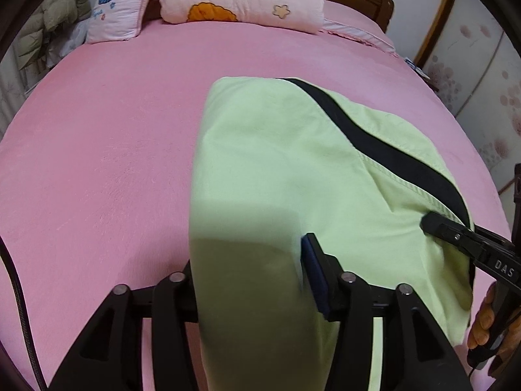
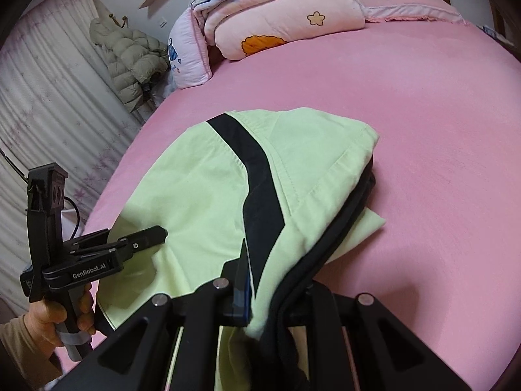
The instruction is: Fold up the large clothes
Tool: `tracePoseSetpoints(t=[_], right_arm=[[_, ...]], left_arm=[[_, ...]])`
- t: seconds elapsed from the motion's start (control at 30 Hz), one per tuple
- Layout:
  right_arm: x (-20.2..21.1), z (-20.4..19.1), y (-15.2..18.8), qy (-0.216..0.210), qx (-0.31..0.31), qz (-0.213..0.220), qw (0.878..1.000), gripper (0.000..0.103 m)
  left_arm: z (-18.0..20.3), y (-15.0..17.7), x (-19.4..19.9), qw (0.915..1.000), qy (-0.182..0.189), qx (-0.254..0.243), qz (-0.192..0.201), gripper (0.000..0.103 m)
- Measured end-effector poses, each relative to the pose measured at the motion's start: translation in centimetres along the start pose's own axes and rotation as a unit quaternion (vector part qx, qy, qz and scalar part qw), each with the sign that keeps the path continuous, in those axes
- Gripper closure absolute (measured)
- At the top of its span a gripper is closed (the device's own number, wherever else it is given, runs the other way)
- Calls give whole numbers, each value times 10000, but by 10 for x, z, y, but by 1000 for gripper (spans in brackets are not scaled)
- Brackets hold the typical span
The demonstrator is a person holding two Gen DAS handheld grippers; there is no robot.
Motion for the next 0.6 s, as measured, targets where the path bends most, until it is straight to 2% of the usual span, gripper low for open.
tracePoseSetpoints(t=[0.07, 0.17, 0.23, 0.33, 0.37, 0.4, 0.5, 0.6], right_arm=[[-8, 6, -1, 50, 46, 22, 10000, 92], [-13, 16, 7, 103, -54, -8, 9999, 90], [-17, 25, 13, 220, -181, -131, 9995, 81], [-19, 40, 23, 207, -485, -207, 9984, 73], [-18, 45, 27, 135, -626, -246, 9976, 66], [-18, 49, 30, 93, -757, -282, 9967, 58], [-16, 56, 36, -37, -957, -292, 9950, 55], [-14, 52, 38, 141, -872, -353, 9955, 50]], left_arm=[[-4, -1, -10, 10000, -36, 82, 14, 41], [-14, -6, -22, 9994, -324, 94, 89, 21], [-15, -5, -24, 9989, -457, 67, 128, 17], [-23, -7, -27, 9976, -667, 95, 140, 3], [-23, -3, -26, 9970, -749, 148, 108, 0], [-26, -2, -28, 9973, -698, 227, 56, 0], [-31, -1, -30, 9974, -599, 409, -32, 0], [-39, 3, -24, 9967, -712, 394, -19, 0]])
Point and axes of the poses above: each gripper's, at about its wrist camera, not at the fingertips, and x roughly against the way its jaws point, z to its right, y to its underside, the point moved 9 cm from there along -x, roughly the way its jaws point, and after that the axes turned 10 degrees about -y, right-handed, at the moved point
